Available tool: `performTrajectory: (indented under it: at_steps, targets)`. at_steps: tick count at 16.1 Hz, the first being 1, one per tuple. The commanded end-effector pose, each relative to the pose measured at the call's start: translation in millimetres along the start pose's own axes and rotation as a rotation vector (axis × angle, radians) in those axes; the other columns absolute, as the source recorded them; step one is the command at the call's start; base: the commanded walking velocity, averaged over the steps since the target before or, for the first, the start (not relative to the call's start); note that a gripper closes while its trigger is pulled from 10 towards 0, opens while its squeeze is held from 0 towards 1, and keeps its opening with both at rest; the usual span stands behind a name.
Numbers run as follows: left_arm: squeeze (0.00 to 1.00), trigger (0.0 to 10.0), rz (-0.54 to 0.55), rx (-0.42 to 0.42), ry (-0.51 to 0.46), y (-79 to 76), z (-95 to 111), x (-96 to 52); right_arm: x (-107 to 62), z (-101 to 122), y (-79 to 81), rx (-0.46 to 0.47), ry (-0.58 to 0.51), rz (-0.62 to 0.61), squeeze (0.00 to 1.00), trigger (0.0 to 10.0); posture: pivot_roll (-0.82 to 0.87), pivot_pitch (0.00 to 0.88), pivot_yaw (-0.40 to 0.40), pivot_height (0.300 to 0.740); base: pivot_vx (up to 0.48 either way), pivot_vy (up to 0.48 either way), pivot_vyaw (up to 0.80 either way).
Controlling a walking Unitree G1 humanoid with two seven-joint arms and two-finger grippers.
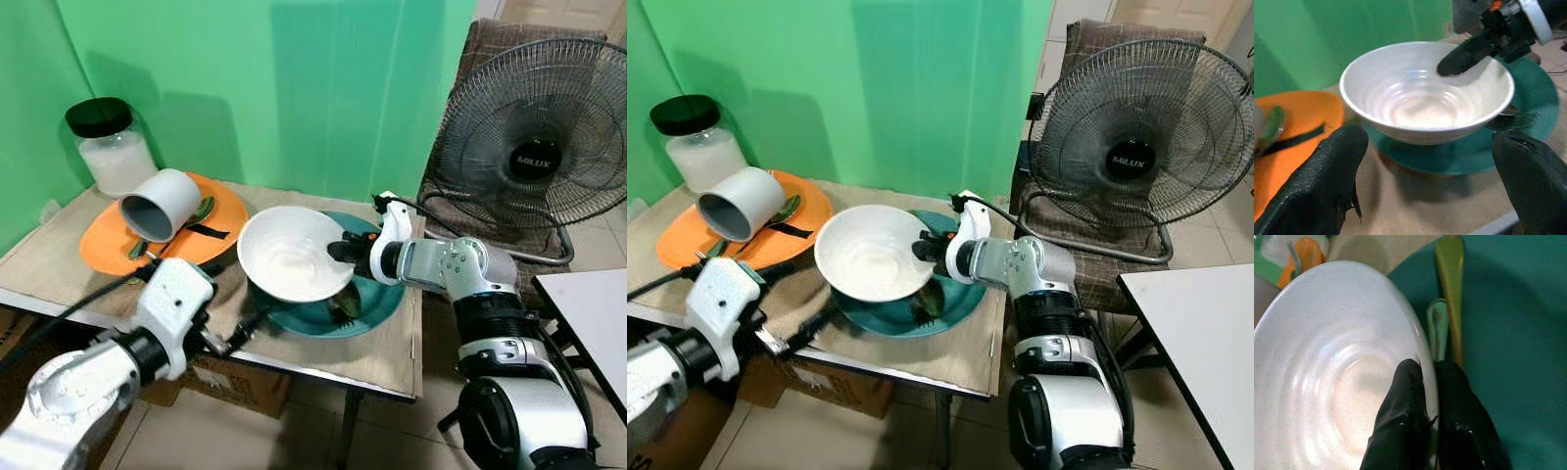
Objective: Setting the table
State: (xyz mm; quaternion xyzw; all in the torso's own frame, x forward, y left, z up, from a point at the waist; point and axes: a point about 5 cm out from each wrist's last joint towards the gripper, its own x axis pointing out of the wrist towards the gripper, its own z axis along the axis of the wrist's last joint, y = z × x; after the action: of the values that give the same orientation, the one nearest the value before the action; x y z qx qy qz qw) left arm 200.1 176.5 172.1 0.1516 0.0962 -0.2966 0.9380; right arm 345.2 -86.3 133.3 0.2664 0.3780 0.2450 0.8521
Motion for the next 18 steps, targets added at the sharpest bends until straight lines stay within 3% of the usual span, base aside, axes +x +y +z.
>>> performTrajectory:
  at_steps: [1, 2, 3, 4, 5, 6, 9, 10, 11, 12, 13, 15, 18]
  targets:
    - [0.31, 10.0, 0.013, 0.014, -0.025, 5.5, 5, -0.5, -8.9, 22, 15.5, -0.017, -0.101, 0.064, 0.00, 0.0, 0.02, 0.000, 0.031, 0.740, 0.000, 0.000, 0.00]
    - [0.31, 10.0, 0.040, 0.000, -0.077, 9.1, 14, 1.8, -29.6, 39, 19.7, -0.087, -0.269, 0.091, 0.00, 0.0, 0.01, 0.000, 0.042, 0.740, 0.000, 0.000, 0.00]
    - [0.31, 10.0, 0.047, -0.004, -0.088, 9.8, 16, 2.2, -34.2, 41, 20.2, -0.110, -0.301, 0.090, 0.00, 0.0, 0.01, 0.000, 0.042, 0.740, 0.000, 0.000, 0.00]
    - [0.31, 10.0, 0.069, -0.031, -0.138, 10.0, 23, 3.6, -52.2, 45, 18.8, -0.225, -0.417, 0.059, 0.00, 0.0, 0.00, 0.000, 0.049, 0.740, 0.000, 0.000, 0.00]
    - [0.31, 10.0, 0.077, -0.041, -0.155, 10.5, 26, 3.8, -58.0, 46, 19.0, -0.269, -0.452, 0.044, 0.00, 0.0, 0.00, 0.000, 0.049, 0.740, 0.000, 0.000, 0.00]
    - [0.31, 10.0, 0.108, -0.077, -0.203, 9.9, 31, 5.2, -81.3, 46, 23.2, -0.384, -0.611, 0.031, 0.00, 10.0, 0.00, 0.000, 0.053, 0.740, 0.000, 0.000, 0.00]
    - [0.31, 10.0, 0.143, -0.095, -0.227, 9.9, 33, 6.9, -99.8, 39, 23.1, -0.450, -0.663, -0.015, 0.00, 10.0, -0.01, 0.000, 0.053, 0.740, 0.000, 0.000, 0.00]
    - [0.31, 10.0, 0.200, -0.083, -0.217, 11.4, 31, 11.0, -114.2, 34, 22.9, -0.413, -0.759, -0.027, 0.00, 10.0, -0.02, 0.000, 0.049, 0.740, 0.000, 0.000, 0.00]
    - [0.31, 10.0, 0.244, -0.073, -0.207, 10.5, 30, 14.8, -122.6, 28, 21.4, -0.445, -0.804, -0.059, 0.00, 10.0, -0.02, 0.000, 0.043, 0.740, 0.000, 0.000, 0.00]
    - [0.30, 10.0, 0.297, -0.071, -0.208, 10.7, 30, 19.5, -128.2, 20, 22.1, -0.537, -0.823, -0.103, 0.00, 10.0, -0.02, 0.000, 0.038, 0.740, 0.000, 0.000, 0.00]
    - [0.30, 10.0, 0.350, -0.083, -0.204, 12.7, 29, 22.7, -128.4, 13, 20.6, -0.542, -0.813, -0.124, 0.00, 10.0, -0.02, 0.000, 0.039, 0.740, 0.000, 0.000, 0.00]
    - [0.31, 10.0, 0.397, -0.091, -0.200, 9.9, 29, 28.1, -133.4, -3, 17.2, -0.457, -0.808, -0.153, 0.00, 10.0, -0.04, 0.000, 0.052, 0.740, 0.000, 0.000, -0.80]
    - [0.24, 10.0, 0.456, -0.123, -0.199, -0.6, 28, 38.0, -140.4, -14, 16.3, -0.495, -0.804, -0.213, 0.00, 10.0, -0.01, 0.000, 0.033, 0.740, 0.000, 0.000, -0.80]
